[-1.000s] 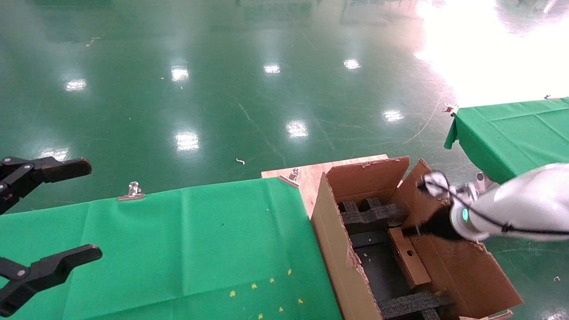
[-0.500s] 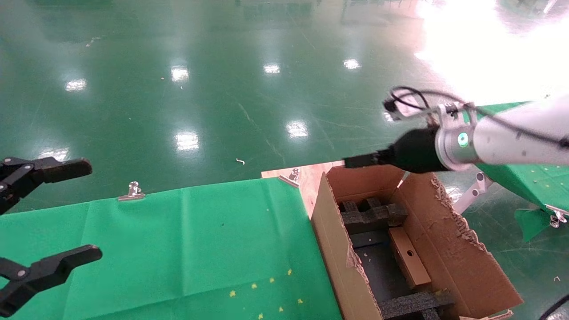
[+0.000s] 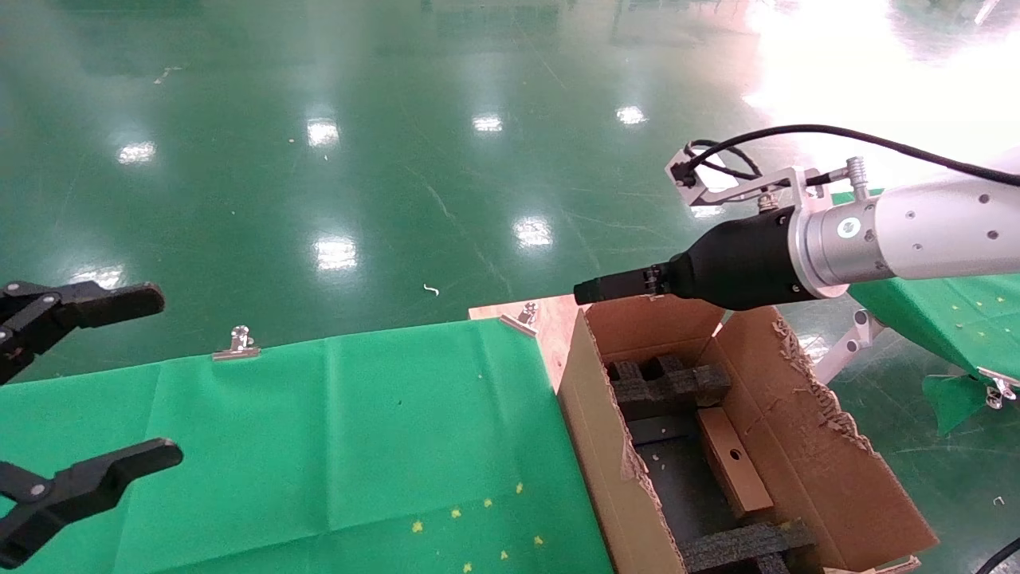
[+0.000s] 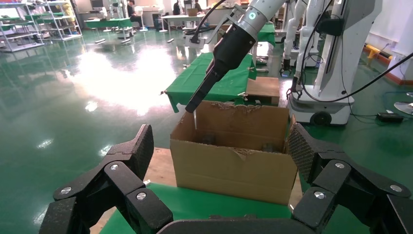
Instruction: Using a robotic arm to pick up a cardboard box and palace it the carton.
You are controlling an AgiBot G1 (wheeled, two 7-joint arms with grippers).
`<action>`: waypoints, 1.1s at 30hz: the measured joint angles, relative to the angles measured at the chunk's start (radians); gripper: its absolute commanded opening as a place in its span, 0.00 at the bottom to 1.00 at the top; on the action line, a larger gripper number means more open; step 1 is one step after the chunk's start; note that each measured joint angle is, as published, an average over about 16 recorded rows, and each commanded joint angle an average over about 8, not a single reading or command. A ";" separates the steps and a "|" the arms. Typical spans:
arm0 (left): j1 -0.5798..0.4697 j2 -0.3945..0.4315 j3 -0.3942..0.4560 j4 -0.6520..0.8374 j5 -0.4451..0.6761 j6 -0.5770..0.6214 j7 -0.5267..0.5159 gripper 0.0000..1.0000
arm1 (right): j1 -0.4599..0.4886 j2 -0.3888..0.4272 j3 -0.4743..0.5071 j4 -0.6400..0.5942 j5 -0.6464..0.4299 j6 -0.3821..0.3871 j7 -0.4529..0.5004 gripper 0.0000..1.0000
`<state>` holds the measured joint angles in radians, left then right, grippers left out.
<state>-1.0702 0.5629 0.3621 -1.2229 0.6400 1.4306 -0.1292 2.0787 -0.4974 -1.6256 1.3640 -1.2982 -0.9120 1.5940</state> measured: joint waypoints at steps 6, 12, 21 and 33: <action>0.000 0.000 0.000 0.000 0.000 0.000 0.000 1.00 | -0.067 -0.009 0.081 -0.007 0.025 -0.031 -0.082 1.00; 0.000 0.000 0.000 0.000 0.000 0.000 0.000 1.00 | -0.163 -0.020 0.213 -0.014 0.083 -0.089 -0.220 1.00; 0.000 0.000 0.000 0.000 0.000 0.000 0.000 1.00 | -0.320 -0.037 0.425 -0.026 0.173 -0.182 -0.442 1.00; 0.000 0.000 0.000 0.000 0.000 0.000 0.000 1.00 | -0.527 -0.060 0.704 -0.042 0.293 -0.303 -0.734 1.00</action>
<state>-1.0702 0.5628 0.3621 -1.2229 0.6399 1.4306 -0.1292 1.5514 -0.5577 -0.9218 1.3216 -1.0054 -1.2153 0.8603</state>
